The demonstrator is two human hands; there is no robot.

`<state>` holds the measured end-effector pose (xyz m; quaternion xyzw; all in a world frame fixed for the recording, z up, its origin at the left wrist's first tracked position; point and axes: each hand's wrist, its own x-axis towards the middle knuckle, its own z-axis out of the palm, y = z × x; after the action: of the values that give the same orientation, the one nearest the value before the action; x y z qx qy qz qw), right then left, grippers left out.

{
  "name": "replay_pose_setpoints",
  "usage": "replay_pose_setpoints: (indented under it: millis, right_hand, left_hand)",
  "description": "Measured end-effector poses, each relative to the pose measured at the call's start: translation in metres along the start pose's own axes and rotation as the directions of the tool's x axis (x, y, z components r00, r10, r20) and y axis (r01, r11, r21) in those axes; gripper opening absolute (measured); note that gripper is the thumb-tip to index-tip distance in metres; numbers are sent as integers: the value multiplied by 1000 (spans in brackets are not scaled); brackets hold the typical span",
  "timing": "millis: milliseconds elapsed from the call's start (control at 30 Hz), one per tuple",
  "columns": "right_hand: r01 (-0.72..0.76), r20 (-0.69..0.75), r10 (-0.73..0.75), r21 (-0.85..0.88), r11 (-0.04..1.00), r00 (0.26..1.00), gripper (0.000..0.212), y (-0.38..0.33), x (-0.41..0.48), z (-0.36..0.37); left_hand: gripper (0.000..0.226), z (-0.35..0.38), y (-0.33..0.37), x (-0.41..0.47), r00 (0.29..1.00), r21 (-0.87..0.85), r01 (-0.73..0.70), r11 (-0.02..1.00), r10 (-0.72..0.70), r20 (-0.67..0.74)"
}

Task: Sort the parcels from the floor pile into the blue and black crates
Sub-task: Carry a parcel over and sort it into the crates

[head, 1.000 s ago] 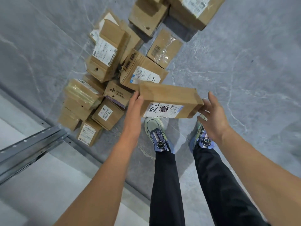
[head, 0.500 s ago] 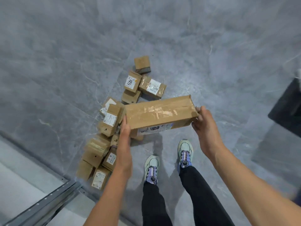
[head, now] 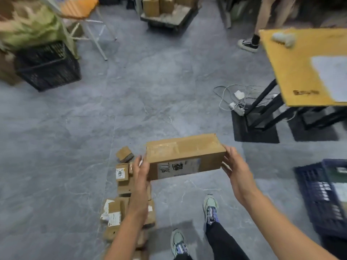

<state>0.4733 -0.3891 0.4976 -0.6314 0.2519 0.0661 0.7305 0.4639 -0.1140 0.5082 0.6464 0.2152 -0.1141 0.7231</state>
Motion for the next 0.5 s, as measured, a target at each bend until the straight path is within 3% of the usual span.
replay_pose_setpoints:
  millis: [67,200,300,400,500]
  right_hand:
    - [27,-60,-26,19,999,998,54,-16,-18,-22]
    - [77,-194,-63,65,995,979,60,-46,-49,-72]
    - [88,-286,-58,93,992,957,46,-63,-68,-114]
    - [118,-360,-62,134,984,931,39,-77,-82,-161]
    - [141,-430,-43,199,970,902,32,-90,-93,-214]
  left_hand:
    - [68,25,23,-8,994,48,-51,998,46,97]
    - [41,86,53,-22,963,93,-95,991,68,260]
    - [53,138,69,-36,912,177,-142,974,60,405]
    - [43,195,81,-52,857,200,-208,957,80,509]
    - [52,254,82,-67,807,288,-252,924,37,589]
